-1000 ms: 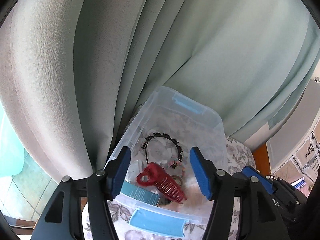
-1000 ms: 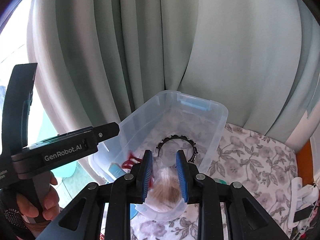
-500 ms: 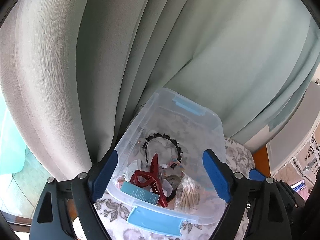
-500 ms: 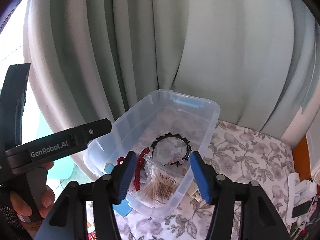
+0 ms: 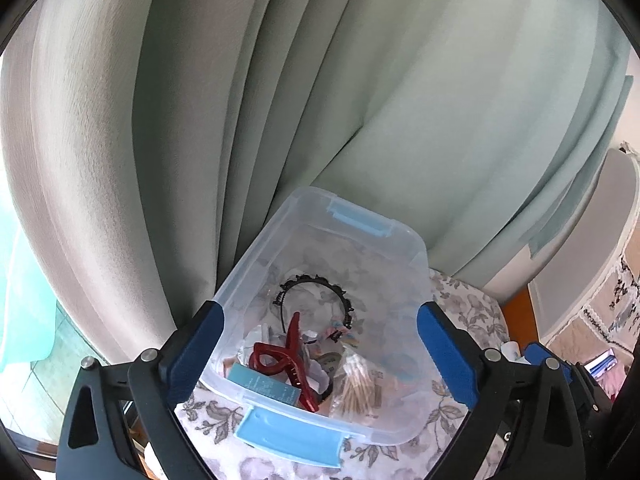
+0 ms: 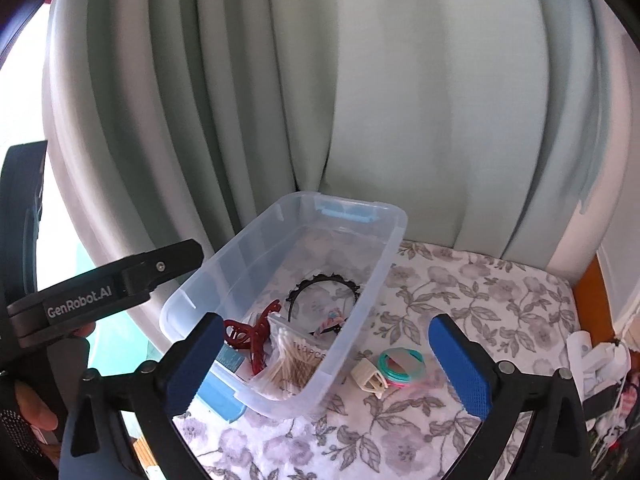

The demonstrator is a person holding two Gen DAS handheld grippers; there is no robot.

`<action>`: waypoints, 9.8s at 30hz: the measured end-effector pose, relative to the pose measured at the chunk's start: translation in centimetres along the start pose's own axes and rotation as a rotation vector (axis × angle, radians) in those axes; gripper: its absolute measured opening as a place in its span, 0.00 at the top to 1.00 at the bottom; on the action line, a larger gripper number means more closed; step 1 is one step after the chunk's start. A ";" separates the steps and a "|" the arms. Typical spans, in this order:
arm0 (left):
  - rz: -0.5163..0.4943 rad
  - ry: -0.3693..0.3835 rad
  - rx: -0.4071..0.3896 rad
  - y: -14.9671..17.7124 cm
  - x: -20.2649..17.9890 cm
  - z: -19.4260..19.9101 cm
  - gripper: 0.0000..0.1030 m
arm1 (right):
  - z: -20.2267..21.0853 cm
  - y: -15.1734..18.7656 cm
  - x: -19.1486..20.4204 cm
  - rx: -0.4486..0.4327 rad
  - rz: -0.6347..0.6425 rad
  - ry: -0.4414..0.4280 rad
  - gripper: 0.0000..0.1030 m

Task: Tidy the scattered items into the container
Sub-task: 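Move both tools toward the white plastic clip and teal-pink bangles, then grasp the white plastic clip with the left tool while the right tool grasps the bangles, then carry the white clip and bangles over the clear box with both tools, then open both tools to drop the white clip and bangles into the box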

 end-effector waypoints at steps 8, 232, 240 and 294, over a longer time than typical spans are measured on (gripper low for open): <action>-0.067 0.011 -0.030 0.2 -2.8 1.1 0.05 | 3.0 0.5 -3.4 -0.071 -0.061 0.033 0.00; -0.172 0.144 -0.067 5.6 -11.7 1.7 0.48 | 11.7 2.8 -8.7 -0.181 -0.273 -0.143 0.30; -0.085 0.128 -0.063 4.2 -7.1 1.0 0.47 | 9.3 2.0 -5.0 -0.120 -0.199 -0.160 0.30; -0.021 0.027 0.094 2.4 3.7 -7.2 0.45 | -7.5 0.9 1.7 0.191 -0.127 -0.160 0.30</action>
Point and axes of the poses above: each gripper's, at about its wrist camera, not at the fingertips, and z roughly against the way its jaws point, x to its left, y to its underside, the point moved 8 cm from there along -z, roughly the way its jaws point, and after that the axes turned 6 degrees about z, right-handed, at the moved point
